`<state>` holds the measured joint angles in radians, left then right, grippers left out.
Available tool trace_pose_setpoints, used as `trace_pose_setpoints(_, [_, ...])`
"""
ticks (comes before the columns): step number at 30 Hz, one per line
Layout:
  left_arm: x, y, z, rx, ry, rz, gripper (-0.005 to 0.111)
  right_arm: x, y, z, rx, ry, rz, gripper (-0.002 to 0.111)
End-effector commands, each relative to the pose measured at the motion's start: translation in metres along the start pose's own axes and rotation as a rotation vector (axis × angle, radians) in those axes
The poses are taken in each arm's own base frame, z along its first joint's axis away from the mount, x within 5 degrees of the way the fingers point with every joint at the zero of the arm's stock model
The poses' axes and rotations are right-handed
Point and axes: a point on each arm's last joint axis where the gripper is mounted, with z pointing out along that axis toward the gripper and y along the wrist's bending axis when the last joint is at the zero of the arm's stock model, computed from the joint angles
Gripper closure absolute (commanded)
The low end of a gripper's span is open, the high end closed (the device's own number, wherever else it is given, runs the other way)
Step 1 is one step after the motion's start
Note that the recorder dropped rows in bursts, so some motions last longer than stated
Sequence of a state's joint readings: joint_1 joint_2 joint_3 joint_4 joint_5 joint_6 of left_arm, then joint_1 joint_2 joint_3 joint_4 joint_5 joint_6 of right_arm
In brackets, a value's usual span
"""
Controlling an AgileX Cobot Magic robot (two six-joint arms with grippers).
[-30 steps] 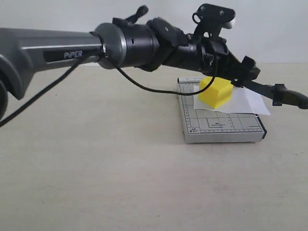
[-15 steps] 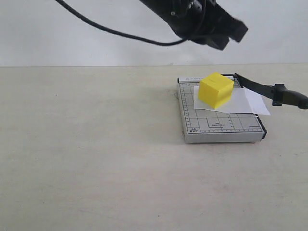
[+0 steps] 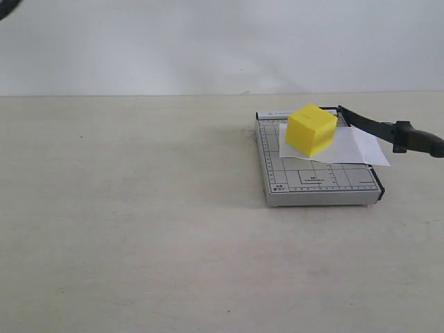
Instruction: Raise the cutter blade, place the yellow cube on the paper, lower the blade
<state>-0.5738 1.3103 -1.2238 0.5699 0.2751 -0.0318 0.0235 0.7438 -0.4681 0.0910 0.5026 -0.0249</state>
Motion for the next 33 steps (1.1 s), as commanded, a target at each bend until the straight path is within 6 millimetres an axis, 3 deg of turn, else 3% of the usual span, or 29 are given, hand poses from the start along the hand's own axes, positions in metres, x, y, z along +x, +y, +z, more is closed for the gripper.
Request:
trace_pose_setpoints(1, [0.072, 0.061, -0.017, -0.23, 0.234, -0.04, 0.102, 0.001, 0.0, 0.0, 0.001, 0.001, -0.006, 0.108])
trace_pose_setpoints(5, [0.123, 0.099, -0.053, -0.419, 0.292, -0.3, 0.102, 0.001, 0.0, 0.0, 0.001, 0.001, -0.006, 0.108])
trace_pose_setpoints(8, [0.139, 0.103, -0.09, -0.547, 0.208, -0.444, 0.102, 0.001, 0.0, 0.0, 0.001, 0.001, -0.006, 0.108])
trace_pose_setpoints(10, [0.141, 0.092, -0.114, -0.595, 0.143, -0.457, 0.102, 0.001, 0.0, 0.0, 0.001, 0.001, -0.006, 0.108])
trace_pose_setpoints(14, [0.144, 0.05, -0.16, -0.634, 0.031, -0.524, 0.102, -0.002, 0.0, -0.001, 0.003, -0.028, -0.081, 0.108])
trace_pose_setpoints(19, [0.157, 0.005, -0.196, -0.664, -0.095, -0.531, 0.102, -0.007, -0.001, -0.001, 0.007, -0.079, -0.087, 0.108])
trace_pose_setpoints(23, [0.181, -0.025, -0.203, -0.624, -0.095, -0.536, 0.102, -0.014, -0.001, -0.002, 0.013, -0.163, -0.087, 0.108])
trace_pose_setpoints(33, [0.254, -0.074, -0.185, -0.53, 0.125, -0.594, 0.102, -0.056, 0.002, -0.026, 0.039, -0.349, -0.214, 0.108])
